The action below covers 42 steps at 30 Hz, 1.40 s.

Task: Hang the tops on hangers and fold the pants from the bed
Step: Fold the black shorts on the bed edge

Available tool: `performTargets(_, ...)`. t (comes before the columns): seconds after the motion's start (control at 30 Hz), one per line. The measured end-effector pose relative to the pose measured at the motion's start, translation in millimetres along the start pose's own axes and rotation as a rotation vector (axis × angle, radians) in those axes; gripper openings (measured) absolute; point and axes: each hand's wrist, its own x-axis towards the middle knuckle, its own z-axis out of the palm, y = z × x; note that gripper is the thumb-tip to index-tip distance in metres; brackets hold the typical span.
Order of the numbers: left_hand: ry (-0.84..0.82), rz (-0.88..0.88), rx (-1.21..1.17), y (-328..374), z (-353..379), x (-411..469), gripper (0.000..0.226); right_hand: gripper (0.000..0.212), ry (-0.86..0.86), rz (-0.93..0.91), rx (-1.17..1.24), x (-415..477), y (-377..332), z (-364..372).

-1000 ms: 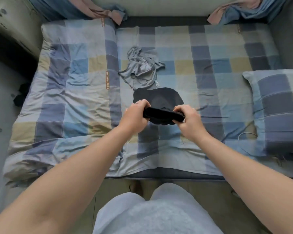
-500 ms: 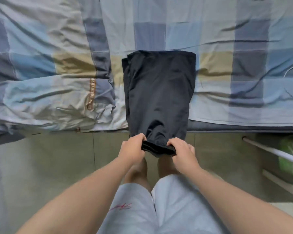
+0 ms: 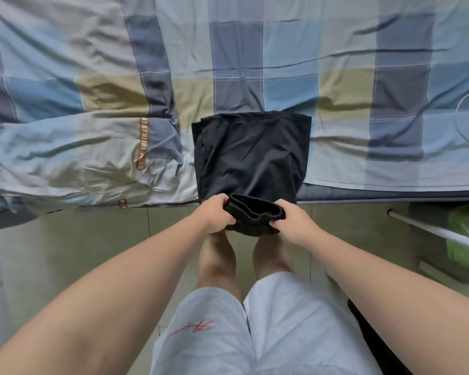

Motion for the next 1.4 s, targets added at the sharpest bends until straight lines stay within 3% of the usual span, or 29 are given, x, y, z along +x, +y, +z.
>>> performTargets(0.17, 0.15, 0.093, -0.098, 31, -41, 48, 0.024, 0.008, 0.093, -0.04, 0.194, 55, -32, -52)
performTargets(0.37, 0.421, 0.191, -0.225, 60, -77, 115, 0.028, 0.045, 0.294, -0.052, 0.227, 138, -64, -95)
performTargets(0.53, 0.515, 0.169, -0.338, 57, -80, 148, 0.049, 0.025, 0.444, -0.022, 0.371, 181, -61, -98)
performTargets(0.77, 0.814, -0.003, -0.102, 11, -42, 124, 0.078, 0.073, 0.536, 0.062, 0.18, 159, -7, -61)
performTargets(0.83, 0.802, -0.097, -0.168, -2, -32, 120, 0.094, 0.09, 0.545, 0.117, 0.194, 152, 7, -51)
performTargets(0.9, 0.728, -0.122, -0.313, -12, -25, 122, 0.105, 0.105, 0.453, 0.129, 0.377, 151, 17, -45)
performTargets(0.97, 0.653, -0.095, -0.459, -18, -21, 126, 0.11, 0.113, 0.339, 0.12, 0.5, 155, 24, -40)
performTargets(1.07, 0.628, -0.112, -0.514, -19, -25, 135, 0.107, 0.118, 0.299, 0.129, 0.494, 164, 25, -39)
performTargets(1.23, 0.553, -0.115, -0.499, -3, -41, 144, 0.098, 0.111, 0.18, 0.163, 0.588, 178, 15, -43)
performTargets(1.3, 0.467, -0.119, -0.455, 5, -44, 143, 0.097, 0.083, 0.101, 0.161, 0.614, 178, 12, -43)
performTargets(1.37, 0.391, -0.115, -0.427, 9, -45, 139, 0.075, 0.042, 0.056, 0.149, 0.647, 172, 8, -44)
performTargets(1.4, 0.371, -0.12, -0.41, 11, -45, 134, 0.062, 0.034, 0.051, 0.152, 0.652, 168, 6, -45)
